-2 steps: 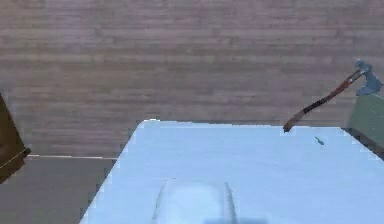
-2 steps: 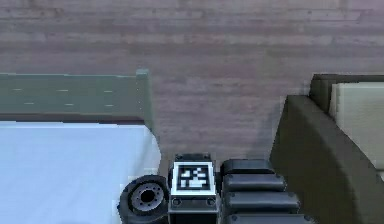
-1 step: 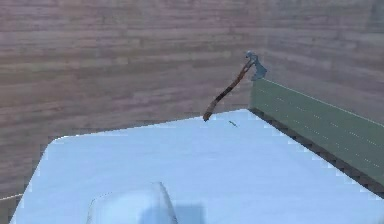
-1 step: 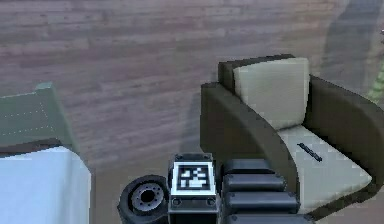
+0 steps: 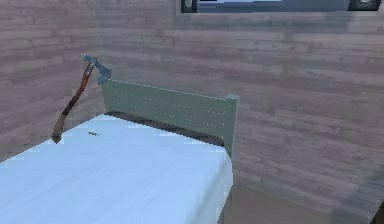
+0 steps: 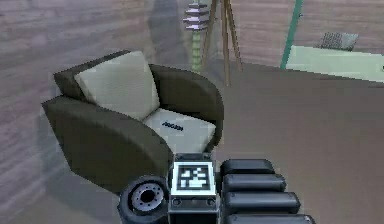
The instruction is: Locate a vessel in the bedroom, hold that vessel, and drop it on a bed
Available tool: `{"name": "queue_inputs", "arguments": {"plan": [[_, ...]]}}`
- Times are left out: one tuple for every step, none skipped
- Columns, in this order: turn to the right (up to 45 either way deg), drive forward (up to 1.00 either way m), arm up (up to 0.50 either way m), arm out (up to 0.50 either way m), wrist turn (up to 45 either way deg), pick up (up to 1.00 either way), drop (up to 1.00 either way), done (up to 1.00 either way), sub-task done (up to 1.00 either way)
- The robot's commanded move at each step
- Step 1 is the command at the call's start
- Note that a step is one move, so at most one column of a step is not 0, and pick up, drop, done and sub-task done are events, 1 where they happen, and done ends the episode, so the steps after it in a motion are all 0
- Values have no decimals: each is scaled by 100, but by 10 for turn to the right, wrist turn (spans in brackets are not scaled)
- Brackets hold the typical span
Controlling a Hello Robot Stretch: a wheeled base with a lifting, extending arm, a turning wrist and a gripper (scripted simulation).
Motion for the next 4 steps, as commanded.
{"name": "queue_inputs", "arguments": {"plan": [[0, 5, 0, 0, 0, 0, 0, 0, 0], [-450, 0, 0, 0, 0, 0, 0, 0, 0], [-450, 0, 0, 0, 0, 0, 0, 0, 0], [-90, 0, 0, 0, 0, 0, 0, 0, 0]]}}
